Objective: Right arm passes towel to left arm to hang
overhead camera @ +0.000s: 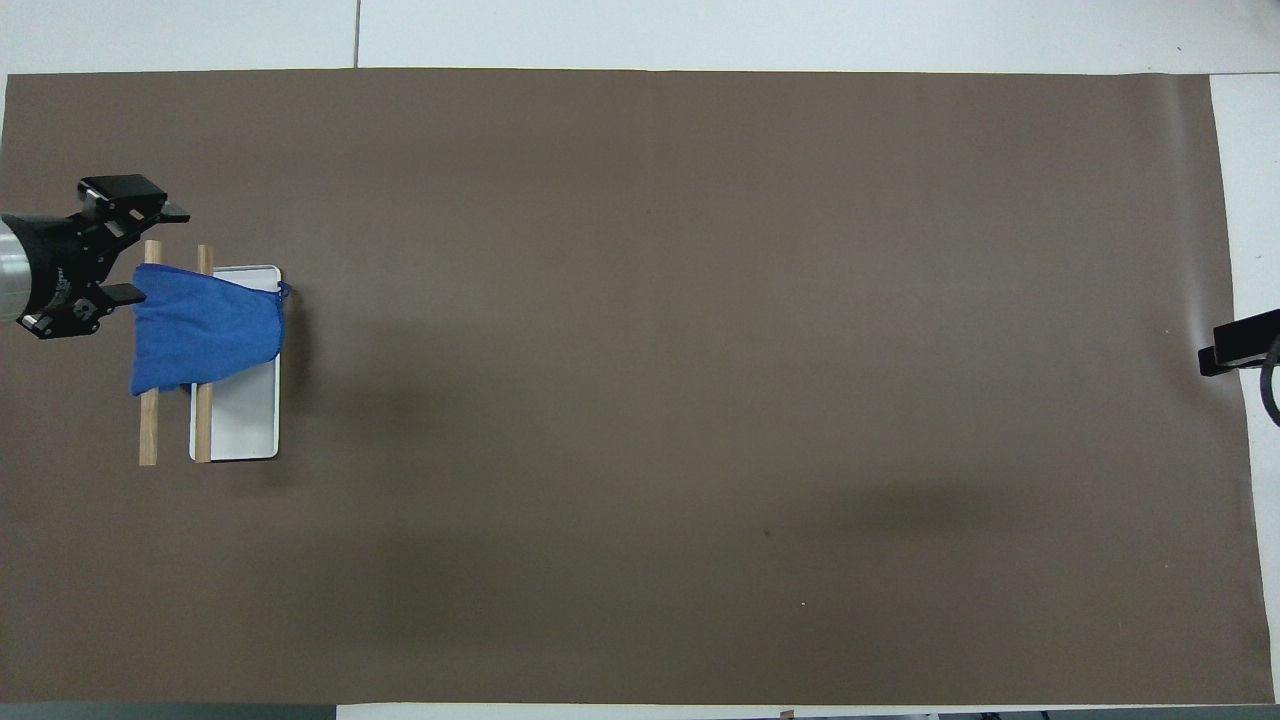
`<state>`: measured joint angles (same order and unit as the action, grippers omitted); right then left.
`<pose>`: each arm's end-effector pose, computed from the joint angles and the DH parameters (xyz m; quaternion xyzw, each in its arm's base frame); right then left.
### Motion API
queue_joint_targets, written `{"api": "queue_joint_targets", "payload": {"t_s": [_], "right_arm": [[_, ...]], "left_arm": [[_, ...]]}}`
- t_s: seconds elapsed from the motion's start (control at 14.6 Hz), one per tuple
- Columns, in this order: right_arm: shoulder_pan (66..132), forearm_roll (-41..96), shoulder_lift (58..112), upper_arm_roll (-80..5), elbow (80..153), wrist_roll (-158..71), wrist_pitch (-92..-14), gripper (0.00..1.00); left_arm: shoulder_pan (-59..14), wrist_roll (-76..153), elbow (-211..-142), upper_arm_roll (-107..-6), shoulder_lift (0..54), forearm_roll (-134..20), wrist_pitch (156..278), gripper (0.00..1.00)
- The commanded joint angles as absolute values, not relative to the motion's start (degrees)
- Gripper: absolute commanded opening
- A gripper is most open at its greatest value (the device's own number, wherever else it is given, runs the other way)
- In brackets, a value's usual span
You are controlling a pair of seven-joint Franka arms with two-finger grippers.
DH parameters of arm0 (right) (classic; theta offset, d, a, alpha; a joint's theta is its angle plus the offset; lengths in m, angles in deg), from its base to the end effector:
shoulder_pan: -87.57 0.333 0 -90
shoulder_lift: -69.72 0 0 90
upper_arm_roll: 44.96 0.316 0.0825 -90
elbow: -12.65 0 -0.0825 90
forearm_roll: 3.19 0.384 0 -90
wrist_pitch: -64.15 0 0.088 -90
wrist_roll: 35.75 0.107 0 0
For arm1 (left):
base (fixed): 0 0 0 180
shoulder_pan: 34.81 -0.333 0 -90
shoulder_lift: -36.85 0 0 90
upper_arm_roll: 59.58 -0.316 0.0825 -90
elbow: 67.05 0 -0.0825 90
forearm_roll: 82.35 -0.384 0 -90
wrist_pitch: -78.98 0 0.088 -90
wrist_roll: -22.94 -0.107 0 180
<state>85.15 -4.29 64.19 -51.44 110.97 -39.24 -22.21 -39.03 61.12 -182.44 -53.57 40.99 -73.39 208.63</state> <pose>0.5079 -0.0844 0.6027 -0.9973 0.0466 0.0565 0.0019 0.5643 -0.0230 0.5181 0.9230 0.3446 0.1280 0.1142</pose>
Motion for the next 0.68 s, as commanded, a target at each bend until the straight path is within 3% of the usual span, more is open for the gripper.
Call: {"api": "queue_joint_targets", "payload": {"t_s": [0.0,0.61], "right_arm": [[84.8,-4.1,63.5,-51.5,111.9,-40.2,-22.5,1.00],[84.9,-4.1,63.5,-51.5,111.9,-40.2,-22.5,1.00]], "left_arm": [[-35.3,53.0,-177.6,-54.2,39.7,-77.2,200.7,1.00],[-33.9,34.8,-162.2,-54.3,38.8,-79.6,176.4,1.00]]}}
